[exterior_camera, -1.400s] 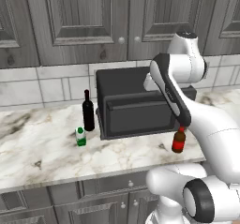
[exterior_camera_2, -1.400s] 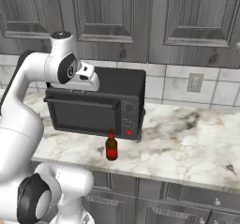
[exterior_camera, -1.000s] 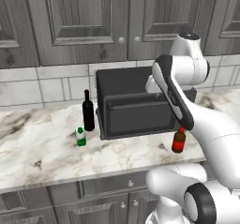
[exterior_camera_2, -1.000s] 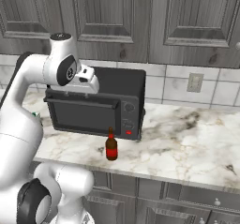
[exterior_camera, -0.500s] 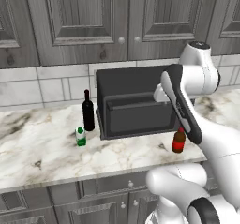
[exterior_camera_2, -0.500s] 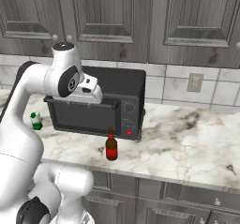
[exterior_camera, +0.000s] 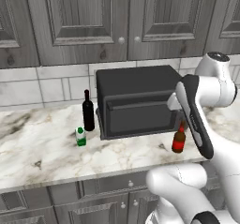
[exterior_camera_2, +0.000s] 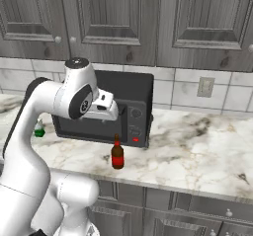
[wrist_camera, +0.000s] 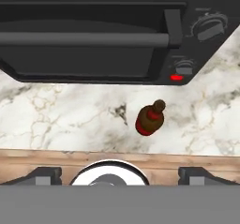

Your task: Move the drinks to the dining counter.

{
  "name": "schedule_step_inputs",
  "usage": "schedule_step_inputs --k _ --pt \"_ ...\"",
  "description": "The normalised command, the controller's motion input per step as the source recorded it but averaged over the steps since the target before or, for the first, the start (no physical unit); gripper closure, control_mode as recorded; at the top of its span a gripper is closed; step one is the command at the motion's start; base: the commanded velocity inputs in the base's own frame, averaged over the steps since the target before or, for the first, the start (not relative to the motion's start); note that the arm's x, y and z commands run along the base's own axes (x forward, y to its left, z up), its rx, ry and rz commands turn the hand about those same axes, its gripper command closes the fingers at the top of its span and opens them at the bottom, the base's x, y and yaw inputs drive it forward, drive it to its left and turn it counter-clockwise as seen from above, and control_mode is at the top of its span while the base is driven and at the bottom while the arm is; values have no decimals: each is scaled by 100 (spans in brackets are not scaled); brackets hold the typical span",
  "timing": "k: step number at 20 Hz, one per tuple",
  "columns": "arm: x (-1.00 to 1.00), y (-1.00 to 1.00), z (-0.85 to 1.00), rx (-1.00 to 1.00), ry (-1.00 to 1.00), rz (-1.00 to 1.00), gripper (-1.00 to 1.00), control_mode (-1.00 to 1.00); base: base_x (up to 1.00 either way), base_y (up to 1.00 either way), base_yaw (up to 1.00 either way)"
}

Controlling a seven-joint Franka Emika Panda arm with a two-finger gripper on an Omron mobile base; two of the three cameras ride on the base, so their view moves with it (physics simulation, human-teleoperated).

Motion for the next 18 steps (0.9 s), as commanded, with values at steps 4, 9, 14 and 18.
schedule_step_inputs --k 4,9,14,18 --pt "-11 -33 -16 0 -6 0 -100 -100 0 0 0" --pt "-7 -35 -22 0 -10 0 -100 -100 0 0 0" --pt "-2 -20 -24 0 -8 0 -100 -100 0 0 0" --pt "0 0 -28 0 0 0 -100 -100 0 0 0"
